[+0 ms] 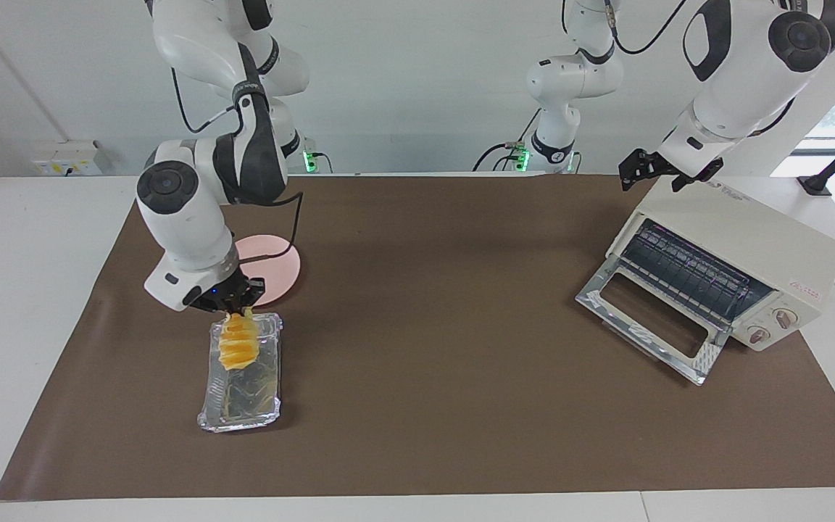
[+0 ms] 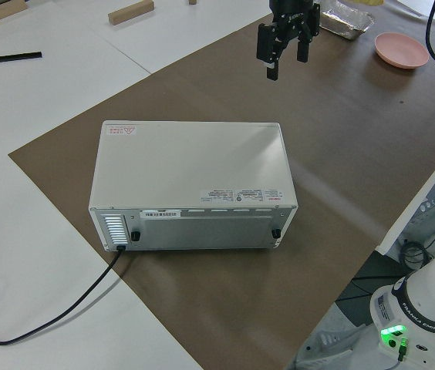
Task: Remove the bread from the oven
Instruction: 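Carry the bread onto the pink plate with the right gripper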
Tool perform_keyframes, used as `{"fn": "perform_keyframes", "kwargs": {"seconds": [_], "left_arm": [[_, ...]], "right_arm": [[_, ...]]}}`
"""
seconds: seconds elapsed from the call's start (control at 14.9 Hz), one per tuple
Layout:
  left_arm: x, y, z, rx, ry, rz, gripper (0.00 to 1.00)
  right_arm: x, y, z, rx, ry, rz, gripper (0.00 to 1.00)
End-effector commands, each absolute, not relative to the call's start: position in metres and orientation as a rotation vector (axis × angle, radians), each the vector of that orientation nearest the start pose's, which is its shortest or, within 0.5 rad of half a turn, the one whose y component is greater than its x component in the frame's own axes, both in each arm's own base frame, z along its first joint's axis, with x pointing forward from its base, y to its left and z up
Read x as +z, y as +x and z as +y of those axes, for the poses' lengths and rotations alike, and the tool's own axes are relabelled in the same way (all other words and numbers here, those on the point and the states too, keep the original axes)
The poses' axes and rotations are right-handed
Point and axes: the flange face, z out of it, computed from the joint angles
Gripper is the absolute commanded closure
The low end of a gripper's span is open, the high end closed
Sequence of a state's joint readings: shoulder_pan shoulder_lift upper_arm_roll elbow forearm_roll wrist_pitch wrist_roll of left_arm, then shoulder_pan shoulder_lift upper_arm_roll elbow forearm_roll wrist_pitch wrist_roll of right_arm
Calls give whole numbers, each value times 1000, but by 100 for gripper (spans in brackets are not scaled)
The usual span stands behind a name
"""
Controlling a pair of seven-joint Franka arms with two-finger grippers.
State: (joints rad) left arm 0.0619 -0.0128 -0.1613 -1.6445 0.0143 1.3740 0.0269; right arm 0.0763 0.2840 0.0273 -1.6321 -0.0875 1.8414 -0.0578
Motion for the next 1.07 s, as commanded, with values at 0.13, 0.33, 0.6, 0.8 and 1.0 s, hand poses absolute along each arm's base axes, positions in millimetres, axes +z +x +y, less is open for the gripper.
{"fn": "perform_keyframes", "kwargs": {"seconds": [0.13,0.33,0.6,0.8,1.0], "left_arm": [[587,521,-49,408,-3092,186,0],[587,521,-49,408,-3092,186,0],[587,521,-49,408,-3092,186,0],[587,521,-49,408,-3092,186,0],[587,521,-49,408,-3092,186,0]], "right_arm": [[454,541,48,125,-3168,-208,100],[437,477,43,30,-3169,-209,100],[398,420,38,-76,-3160,-202,100],[367,402,27,-148,-3156,-191,100],[339,398,27,-213,-3148,-211,100]]}}
